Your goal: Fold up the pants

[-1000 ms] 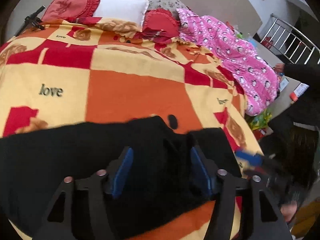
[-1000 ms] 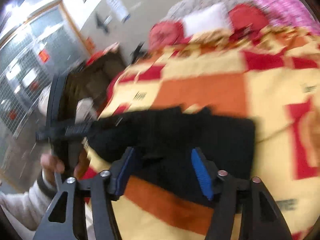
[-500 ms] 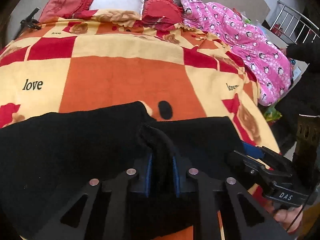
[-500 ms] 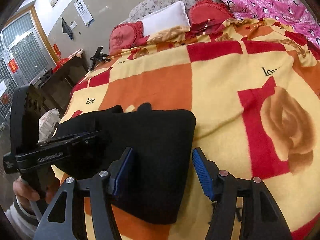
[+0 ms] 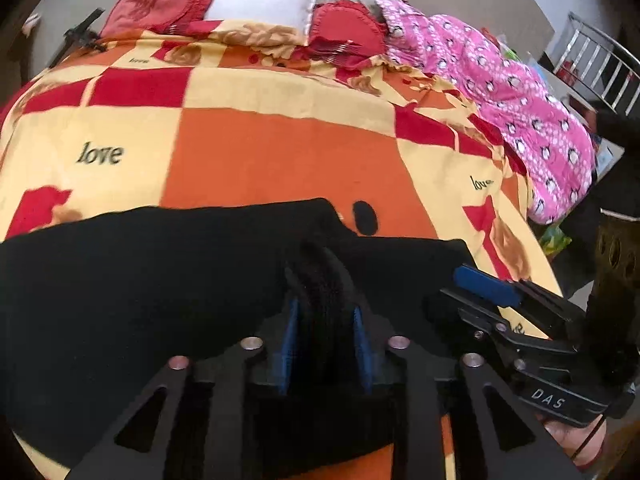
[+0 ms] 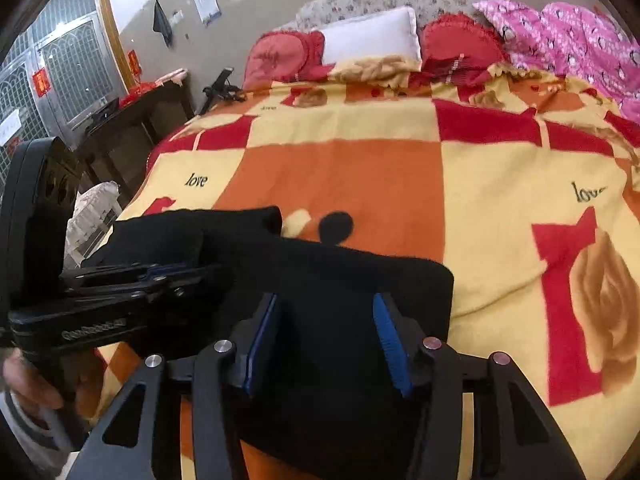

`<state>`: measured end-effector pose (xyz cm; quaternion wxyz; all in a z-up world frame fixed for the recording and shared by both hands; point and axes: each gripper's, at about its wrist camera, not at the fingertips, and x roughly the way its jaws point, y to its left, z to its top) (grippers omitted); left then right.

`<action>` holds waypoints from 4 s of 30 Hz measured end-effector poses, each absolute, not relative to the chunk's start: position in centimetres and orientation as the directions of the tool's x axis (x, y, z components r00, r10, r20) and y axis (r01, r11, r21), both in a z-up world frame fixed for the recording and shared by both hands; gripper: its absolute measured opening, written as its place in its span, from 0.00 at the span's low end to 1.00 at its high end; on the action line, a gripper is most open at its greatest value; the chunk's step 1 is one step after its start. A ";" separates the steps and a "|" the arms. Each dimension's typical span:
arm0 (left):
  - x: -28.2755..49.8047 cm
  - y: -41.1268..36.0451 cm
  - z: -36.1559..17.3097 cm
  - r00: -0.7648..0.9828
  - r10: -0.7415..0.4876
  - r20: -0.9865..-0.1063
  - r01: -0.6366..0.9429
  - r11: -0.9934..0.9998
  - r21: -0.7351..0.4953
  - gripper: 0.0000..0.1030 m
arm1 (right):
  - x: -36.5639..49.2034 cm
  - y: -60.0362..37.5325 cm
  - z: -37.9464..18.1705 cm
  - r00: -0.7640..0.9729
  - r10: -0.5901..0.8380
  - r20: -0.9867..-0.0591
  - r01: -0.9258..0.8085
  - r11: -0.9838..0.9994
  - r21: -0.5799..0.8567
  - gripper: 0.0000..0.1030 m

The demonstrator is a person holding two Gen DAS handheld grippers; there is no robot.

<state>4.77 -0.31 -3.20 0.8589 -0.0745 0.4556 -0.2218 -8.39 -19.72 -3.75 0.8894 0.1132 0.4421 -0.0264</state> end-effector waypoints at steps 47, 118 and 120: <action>5.2 -0.8 -4.8 0.554 -0.409 -0.725 0.325 0.908 -0.264 0.38 | -11.7 -18.7 -2.6 0.564 0.006 -0.826 0.185 0.974 0.133 0.57; 2.1 6.5 -3.3 0.563 -0.521 -0.641 0.410 0.850 -0.330 0.59 | -9.4 -15.1 -0.4 0.610 -0.146 -0.779 0.300 0.952 0.056 0.69; 2.0 7.4 -3.0 0.592 -0.501 -0.632 0.380 0.865 -0.329 0.59 | -9.1 -15.0 -0.4 0.613 -0.133 -0.779 0.290 0.955 0.066 0.69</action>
